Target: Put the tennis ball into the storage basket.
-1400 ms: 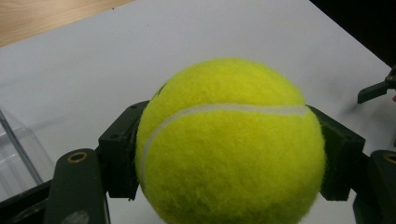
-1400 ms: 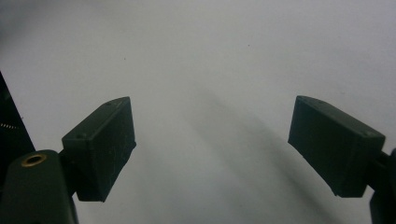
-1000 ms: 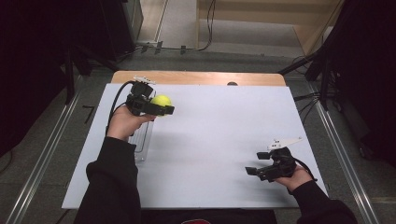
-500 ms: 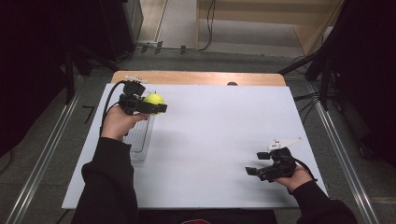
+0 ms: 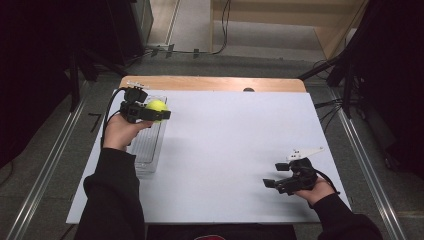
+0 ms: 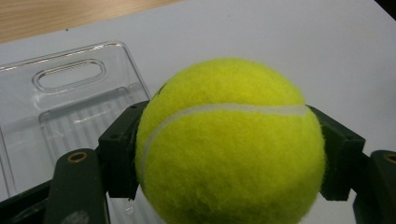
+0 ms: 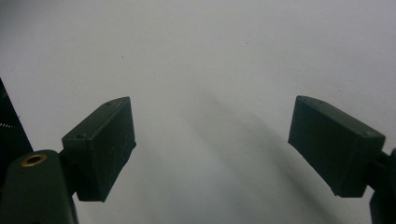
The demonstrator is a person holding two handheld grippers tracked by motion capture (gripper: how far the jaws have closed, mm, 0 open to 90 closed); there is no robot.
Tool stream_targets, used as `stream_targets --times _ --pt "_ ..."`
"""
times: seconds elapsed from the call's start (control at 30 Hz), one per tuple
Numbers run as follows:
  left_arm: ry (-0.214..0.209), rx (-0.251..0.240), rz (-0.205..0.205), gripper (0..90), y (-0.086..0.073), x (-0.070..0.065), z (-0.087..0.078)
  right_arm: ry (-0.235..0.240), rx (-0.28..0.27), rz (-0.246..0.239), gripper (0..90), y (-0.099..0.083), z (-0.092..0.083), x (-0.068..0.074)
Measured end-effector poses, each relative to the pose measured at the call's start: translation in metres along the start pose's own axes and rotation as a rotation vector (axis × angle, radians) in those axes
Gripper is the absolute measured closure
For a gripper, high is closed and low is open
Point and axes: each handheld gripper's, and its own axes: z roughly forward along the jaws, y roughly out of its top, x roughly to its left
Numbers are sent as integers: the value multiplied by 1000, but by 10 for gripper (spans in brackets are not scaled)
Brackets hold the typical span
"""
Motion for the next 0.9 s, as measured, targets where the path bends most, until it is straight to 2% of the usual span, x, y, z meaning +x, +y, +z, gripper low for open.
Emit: stream_targets --times 0.37,0.63,0.9 --pt "62 5 -38 266 -6 13 0 -3 2 -5 127 0 1 1" --pt "110 -22 -74 266 -7 18 0 -3 3 -4 127 0 1 0" --pt "154 -29 -104 265 -11 24 7 8 -2 -1 127 1 2 -1"
